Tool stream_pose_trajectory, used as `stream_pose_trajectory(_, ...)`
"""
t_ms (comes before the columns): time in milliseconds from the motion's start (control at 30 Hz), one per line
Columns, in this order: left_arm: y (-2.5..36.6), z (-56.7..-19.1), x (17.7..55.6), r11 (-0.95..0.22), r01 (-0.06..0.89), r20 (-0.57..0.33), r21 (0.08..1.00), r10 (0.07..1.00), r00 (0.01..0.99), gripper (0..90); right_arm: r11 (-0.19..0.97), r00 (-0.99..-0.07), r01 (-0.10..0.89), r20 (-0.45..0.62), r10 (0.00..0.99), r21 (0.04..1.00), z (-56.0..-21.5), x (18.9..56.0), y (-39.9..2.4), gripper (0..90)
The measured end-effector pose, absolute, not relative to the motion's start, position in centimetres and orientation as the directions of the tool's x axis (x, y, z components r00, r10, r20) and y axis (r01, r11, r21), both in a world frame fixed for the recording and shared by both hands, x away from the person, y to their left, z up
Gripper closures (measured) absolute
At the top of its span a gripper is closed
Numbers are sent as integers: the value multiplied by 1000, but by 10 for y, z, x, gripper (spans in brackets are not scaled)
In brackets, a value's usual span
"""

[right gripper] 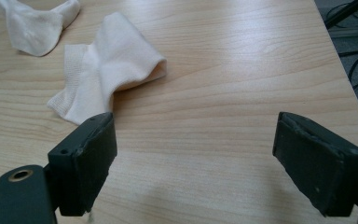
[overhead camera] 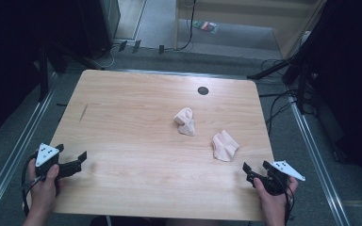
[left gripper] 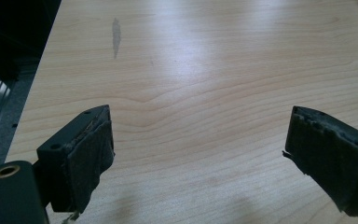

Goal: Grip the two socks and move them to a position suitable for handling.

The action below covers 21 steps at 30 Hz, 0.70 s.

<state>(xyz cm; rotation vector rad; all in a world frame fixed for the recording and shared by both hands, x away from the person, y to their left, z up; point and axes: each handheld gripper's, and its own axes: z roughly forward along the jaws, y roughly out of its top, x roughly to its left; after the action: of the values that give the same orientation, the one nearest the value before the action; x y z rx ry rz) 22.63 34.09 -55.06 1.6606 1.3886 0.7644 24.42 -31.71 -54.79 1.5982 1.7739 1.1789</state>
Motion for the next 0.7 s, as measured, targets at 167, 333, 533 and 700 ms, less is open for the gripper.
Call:
stream_pose_trajectory(167, 341, -551, 227, -48, 481, -57, 876, 978, 202, 82, -52, -191, 544, 184, 964, 838, -547, 245, -317, 153)
stream_pose_trajectory(333, 341, -551, 227, -49, 486, -55, 873, 979, 198, 82, -77, -184, 521, 200, 962, 850, -534, 244, -314, 168)
stream_pose_trajectory(533, 341, -551, 227, -47, 483, -56, 875, 979, 197, 82, -82, -232, 488, 220, 948, 869, -513, 248, -290, 181)
stream_pose_trajectory(700, 342, -551, 227, -40, 481, -61, 876, 979, 193, 82, -50, -269, 492, 206, 941, 869, -507, 258, -270, 194)
